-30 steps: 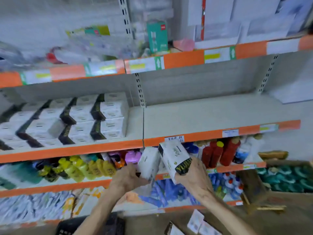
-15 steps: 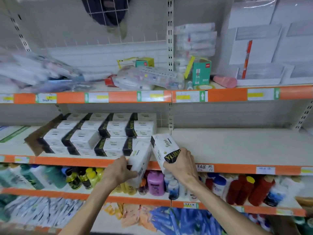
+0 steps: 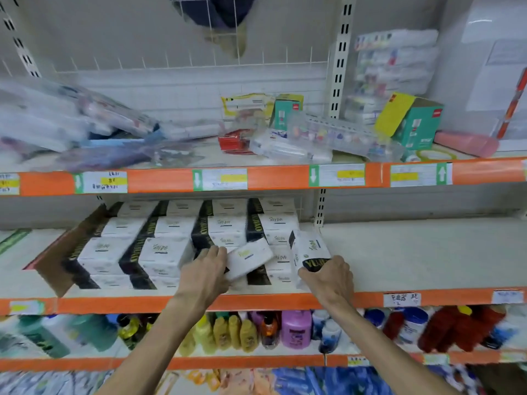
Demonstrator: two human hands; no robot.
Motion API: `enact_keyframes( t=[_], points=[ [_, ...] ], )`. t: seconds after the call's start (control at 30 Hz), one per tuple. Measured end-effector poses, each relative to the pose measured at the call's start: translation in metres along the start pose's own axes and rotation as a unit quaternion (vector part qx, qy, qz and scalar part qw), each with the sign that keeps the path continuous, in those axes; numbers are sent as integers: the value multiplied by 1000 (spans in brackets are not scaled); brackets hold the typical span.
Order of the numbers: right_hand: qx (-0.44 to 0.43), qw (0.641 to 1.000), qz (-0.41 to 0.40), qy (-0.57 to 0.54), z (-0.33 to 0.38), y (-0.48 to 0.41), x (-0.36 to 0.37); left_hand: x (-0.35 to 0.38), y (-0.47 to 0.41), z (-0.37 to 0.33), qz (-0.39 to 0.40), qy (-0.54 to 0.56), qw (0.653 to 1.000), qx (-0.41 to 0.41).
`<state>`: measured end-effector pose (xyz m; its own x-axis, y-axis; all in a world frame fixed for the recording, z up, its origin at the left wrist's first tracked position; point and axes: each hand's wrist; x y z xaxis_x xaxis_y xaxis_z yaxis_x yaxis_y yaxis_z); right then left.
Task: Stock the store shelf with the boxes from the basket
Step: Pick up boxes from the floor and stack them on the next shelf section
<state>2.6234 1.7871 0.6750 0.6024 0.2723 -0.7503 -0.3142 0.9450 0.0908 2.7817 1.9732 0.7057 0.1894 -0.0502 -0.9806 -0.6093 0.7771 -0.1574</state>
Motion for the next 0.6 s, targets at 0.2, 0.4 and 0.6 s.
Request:
enact_keyframes(
  t=[0.2,0.4,0.6],
  points=[
    [-14,999,27,29,22,13,30,39,-1,27,-41,-35,998,30],
    [-51,990,95,-88,28,19,51,54,-2,44,-65,-37,997,24],
    [-158,980,118,-6,11,17,41,51,-10,52,-63,-54,996,22]
  ],
)
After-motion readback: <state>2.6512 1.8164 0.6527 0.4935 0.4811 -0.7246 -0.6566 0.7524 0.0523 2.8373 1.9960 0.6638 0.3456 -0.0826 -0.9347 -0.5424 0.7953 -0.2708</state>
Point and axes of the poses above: each hand's wrist, its own y-axis away from the middle knuckle, its own x-axis out of the palm, z = x × y, and after that the axes turned 5 degrees about x, right-handed
